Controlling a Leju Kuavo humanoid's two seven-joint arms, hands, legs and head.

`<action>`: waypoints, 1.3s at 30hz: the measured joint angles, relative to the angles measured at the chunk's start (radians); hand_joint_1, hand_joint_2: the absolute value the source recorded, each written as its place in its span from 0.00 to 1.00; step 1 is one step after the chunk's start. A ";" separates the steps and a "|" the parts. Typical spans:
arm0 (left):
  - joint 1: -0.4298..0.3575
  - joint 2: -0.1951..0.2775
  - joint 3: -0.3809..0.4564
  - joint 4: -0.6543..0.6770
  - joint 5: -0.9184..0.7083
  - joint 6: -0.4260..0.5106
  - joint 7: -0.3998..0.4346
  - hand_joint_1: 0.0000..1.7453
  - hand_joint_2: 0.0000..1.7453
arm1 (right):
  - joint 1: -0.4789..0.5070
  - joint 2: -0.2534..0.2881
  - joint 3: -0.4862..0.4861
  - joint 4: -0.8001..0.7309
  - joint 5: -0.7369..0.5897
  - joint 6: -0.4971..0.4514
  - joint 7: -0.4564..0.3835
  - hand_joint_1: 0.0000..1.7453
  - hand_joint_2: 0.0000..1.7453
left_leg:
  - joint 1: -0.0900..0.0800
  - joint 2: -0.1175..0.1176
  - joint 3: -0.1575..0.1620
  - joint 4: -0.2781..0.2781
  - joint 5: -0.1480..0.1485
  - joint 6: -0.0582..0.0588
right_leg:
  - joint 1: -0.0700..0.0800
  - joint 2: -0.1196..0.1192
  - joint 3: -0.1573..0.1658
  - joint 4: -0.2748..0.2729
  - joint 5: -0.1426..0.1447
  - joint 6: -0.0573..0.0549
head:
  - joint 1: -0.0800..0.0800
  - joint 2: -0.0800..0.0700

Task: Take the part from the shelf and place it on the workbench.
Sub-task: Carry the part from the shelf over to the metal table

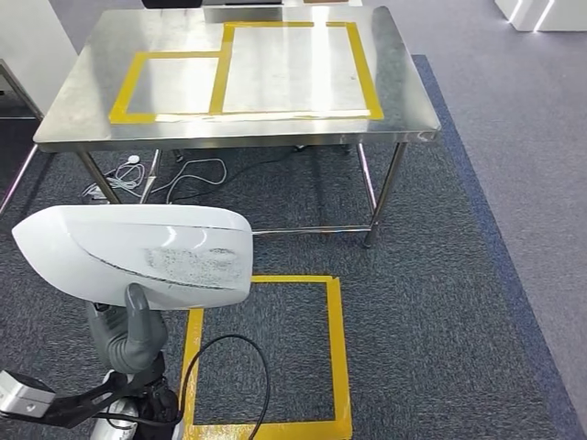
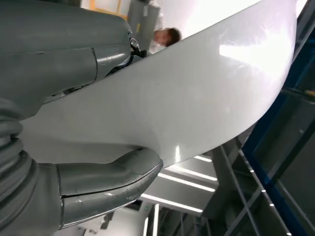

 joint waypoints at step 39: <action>-0.013 -0.005 -0.004 -0.001 0.013 0.001 0.001 1.00 1.00 | -0.013 0.000 0.016 0.000 0.025 -0.018 -0.028 0.00 0.00 | 0.009 -0.053 0.009 0.013 -0.015 -0.013 | -0.005 0.072 -0.126 0.125 0.036 -0.002 | 0.008 0.000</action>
